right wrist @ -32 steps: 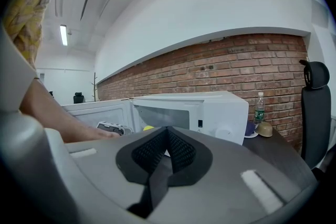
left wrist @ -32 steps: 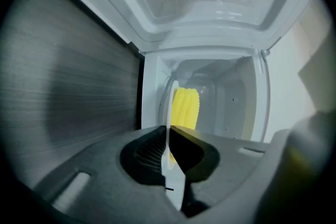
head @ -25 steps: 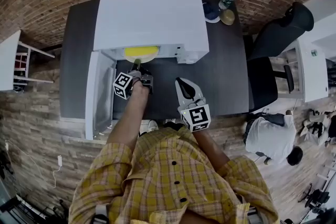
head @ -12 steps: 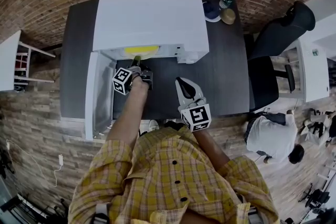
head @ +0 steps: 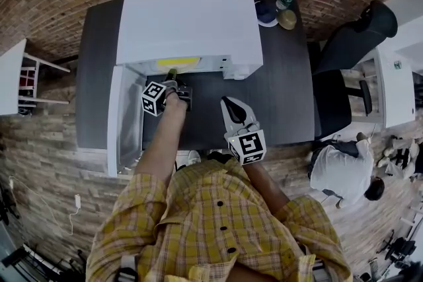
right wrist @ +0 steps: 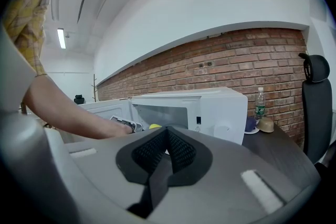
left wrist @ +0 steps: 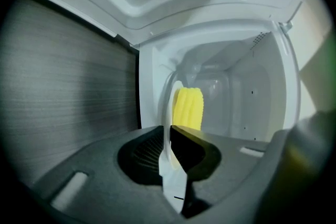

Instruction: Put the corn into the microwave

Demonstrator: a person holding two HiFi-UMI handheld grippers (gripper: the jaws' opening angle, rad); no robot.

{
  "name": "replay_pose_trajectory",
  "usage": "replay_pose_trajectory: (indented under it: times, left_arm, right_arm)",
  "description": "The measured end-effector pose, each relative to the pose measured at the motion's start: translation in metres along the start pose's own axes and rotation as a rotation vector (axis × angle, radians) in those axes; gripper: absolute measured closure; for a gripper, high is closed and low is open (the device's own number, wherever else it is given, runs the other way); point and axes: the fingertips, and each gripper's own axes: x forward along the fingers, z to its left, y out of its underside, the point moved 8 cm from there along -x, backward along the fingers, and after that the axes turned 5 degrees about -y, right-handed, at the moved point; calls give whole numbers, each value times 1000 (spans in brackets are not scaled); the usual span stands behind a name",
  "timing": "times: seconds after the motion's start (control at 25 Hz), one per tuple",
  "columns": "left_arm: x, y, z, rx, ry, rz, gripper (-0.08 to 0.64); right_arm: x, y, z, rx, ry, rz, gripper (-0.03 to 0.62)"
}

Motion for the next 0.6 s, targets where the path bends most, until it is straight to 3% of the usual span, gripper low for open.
replay_pose_trajectory:
  times: [0.28, 0.6]
  left_arm:
    - [-2, 0, 3, -12, 5, 2, 500]
    - [-16, 2, 4, -2, 64, 40, 465]
  right_arm:
    - [-2, 1, -1, 4, 5, -2, 597]
    - [-4, 0, 3, 6, 16, -11, 597]
